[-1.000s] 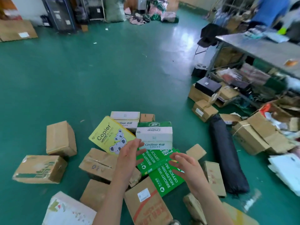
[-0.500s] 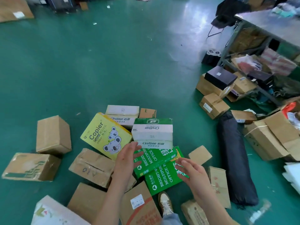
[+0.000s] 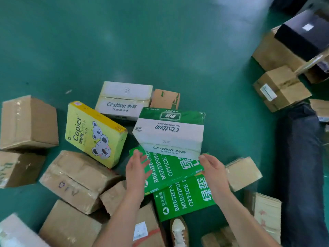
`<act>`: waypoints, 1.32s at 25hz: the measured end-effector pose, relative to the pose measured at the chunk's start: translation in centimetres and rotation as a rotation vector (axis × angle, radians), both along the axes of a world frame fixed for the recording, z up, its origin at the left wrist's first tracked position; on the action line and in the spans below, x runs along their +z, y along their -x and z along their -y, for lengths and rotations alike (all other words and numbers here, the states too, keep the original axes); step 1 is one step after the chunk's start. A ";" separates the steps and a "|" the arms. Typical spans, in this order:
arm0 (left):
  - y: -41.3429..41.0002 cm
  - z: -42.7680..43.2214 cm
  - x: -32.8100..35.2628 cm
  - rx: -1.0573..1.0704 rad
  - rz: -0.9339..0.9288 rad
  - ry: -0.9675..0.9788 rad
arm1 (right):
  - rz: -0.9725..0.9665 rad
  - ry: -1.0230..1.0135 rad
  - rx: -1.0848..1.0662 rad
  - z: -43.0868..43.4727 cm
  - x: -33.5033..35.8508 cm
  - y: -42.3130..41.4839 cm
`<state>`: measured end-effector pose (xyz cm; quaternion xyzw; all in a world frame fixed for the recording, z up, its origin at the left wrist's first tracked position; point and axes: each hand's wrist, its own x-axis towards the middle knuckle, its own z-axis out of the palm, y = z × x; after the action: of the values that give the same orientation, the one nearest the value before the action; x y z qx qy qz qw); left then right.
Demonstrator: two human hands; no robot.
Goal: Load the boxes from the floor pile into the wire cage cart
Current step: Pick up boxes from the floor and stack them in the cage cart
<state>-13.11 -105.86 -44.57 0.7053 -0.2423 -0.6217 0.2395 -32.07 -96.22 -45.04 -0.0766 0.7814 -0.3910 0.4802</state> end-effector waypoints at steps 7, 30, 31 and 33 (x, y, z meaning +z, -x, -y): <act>-1.0 9.7 -16.9 -0.561 0.462 0.107 | -0.131 -0.107 -0.019 8.6 -14.4 4.8; -3.6 5.8 -10.4 -0.203 0.357 0.288 | 0.003 -0.014 -0.108 0.5 -11.0 6.1; -4.8 4.3 -8.3 -0.172 0.368 0.305 | -0.006 0.002 -0.087 0.0 -9.3 5.2; -7.8 1.2 -4.5 -0.077 0.379 0.331 | -0.033 0.024 -0.023 -0.7 -6.1 3.3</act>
<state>-5.31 -107.07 -49.08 0.7505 -0.4083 -0.4389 0.2782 -35.40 -95.47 -51.18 -0.0799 0.7854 -0.4044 0.4618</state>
